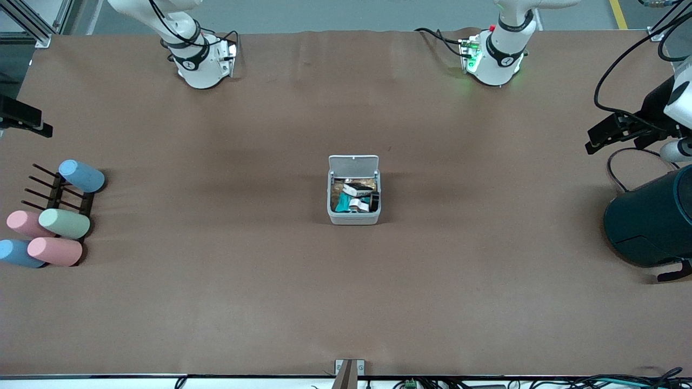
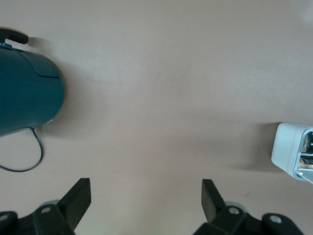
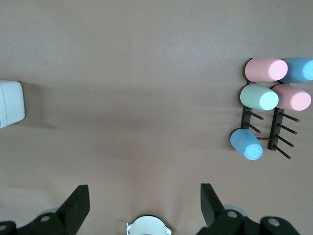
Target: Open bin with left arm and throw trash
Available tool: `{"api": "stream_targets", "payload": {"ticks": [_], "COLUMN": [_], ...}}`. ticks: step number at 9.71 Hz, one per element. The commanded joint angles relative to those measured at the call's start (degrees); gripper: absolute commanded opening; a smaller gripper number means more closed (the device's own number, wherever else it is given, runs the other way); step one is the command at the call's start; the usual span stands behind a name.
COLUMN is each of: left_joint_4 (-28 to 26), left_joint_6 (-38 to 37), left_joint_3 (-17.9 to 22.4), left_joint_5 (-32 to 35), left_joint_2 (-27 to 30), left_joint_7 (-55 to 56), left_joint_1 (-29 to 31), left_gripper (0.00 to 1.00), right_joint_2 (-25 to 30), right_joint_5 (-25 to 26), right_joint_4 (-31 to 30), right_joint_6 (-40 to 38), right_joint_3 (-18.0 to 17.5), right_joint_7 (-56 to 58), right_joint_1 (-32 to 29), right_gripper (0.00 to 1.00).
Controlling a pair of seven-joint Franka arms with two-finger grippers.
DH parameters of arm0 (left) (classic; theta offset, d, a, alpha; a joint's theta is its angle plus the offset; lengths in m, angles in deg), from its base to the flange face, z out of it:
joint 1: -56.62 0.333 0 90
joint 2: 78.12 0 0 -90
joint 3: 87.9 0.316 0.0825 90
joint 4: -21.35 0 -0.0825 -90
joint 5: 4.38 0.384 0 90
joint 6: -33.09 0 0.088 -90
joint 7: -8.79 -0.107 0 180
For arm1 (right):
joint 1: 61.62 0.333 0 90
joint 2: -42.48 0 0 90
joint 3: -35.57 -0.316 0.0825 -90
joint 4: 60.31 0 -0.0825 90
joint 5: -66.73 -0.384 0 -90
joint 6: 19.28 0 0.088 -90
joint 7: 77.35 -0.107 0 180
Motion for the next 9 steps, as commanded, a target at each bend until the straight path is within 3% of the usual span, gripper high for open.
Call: {"api": "stream_targets", "payload": {"ticks": [1, 3, 4, 7, 9], "left_joint_4": [-0.34, -0.34, -0.34, -0.34, -0.34], "left_joint_6": [0.74, 0.74, 0.74, 0.74, 0.65], "left_joint_3": [-0.01, -0.01, -0.01, -0.01, -0.01], "left_joint_5": [0.60, 0.51, 0.51, 0.60, 0.60], "left_joint_2": [-0.03, 0.06, 0.06, -0.03, 0.06], "left_joint_7": [-0.53, -0.53, -0.53, -0.53, -0.53], "left_joint_1": [0.04, 0.04, 0.04, 0.04, 0.04], "left_gripper": [1.00, 1.00, 1.00, 1.00, 1.00], "right_joint_2": [0.95, 2.69, 4.71, 10.33, 10.97], "right_joint_5": [0.98, 3.25, 4.83, 4.84, 5.28], "right_joint_4": [-0.83, -1.18, -3.18, -9.68, -10.94], "right_joint_6": [-0.44, -0.62, -0.97, -0.45, 0.26], "right_joint_3": [-2.75, -15.61, -18.29, -18.32, -17.70], "right_joint_7": [-0.88, -2.45, -2.73, -2.73, -2.73], "right_joint_1": [-2.41, -12.13, -13.74, -13.76, -12.80], "right_gripper": [1.00, 1.00, 1.00, 1.00, 1.00]}}
